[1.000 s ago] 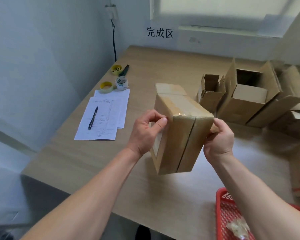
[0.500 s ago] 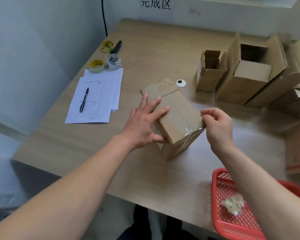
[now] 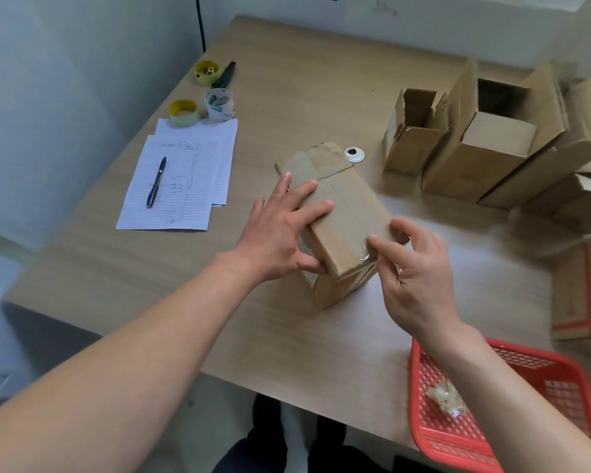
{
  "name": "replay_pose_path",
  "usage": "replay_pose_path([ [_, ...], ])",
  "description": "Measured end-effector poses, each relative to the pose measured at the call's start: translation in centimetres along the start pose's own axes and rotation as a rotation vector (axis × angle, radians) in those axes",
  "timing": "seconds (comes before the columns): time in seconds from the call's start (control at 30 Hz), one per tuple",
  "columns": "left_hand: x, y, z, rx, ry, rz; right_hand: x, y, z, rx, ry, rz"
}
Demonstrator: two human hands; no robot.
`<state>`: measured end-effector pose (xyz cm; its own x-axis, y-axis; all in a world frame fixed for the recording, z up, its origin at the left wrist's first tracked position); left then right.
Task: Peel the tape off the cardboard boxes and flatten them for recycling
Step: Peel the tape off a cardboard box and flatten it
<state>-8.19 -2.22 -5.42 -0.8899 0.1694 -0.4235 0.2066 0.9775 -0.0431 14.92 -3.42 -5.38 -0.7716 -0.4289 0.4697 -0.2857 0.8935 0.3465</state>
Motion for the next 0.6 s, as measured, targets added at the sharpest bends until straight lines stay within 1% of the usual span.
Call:
replay_pose_path([
  [0.1, 0.1, -0.3, 0.0, -0.013, -0.007, 0.000, 0.6, -0.3, 0.2, -0.003, 0.080, 0.043],
  [0.23, 0.0, -0.3, 0.1, -0.011, -0.011, -0.005, 0.9, 0.1, -0.6, 0.079, 0.346, 0.209],
  [0.33, 0.0, -0.2, 0.1, -0.015, -0.005, -0.001, 1.0, 0.1, -1.2, 0.122, 0.366, 0.211],
  [0.47, -0.1, 0.0, 0.0, 0.006, -0.006, -0.011, 0.9, 0.1, -0.7, 0.094, 0.334, 0.219],
  [0.6, 0.0, 0.1, -0.1, 0.021, -0.011, -0.017, 0.5, 0.3, -0.8, -0.040, 0.584, 0.293],
])
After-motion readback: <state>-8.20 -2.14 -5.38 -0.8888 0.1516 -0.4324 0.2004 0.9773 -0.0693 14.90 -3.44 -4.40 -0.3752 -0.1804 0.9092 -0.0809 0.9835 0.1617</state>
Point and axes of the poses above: each hand's wrist, its own y-axis towards the middle knuckle, its own z-axis out of the palm, x = y × z, the point moved 2 cm from there along y, towards the middle knuckle, and after that the axes turned 5 degrees about x, right-handed, at the moved point
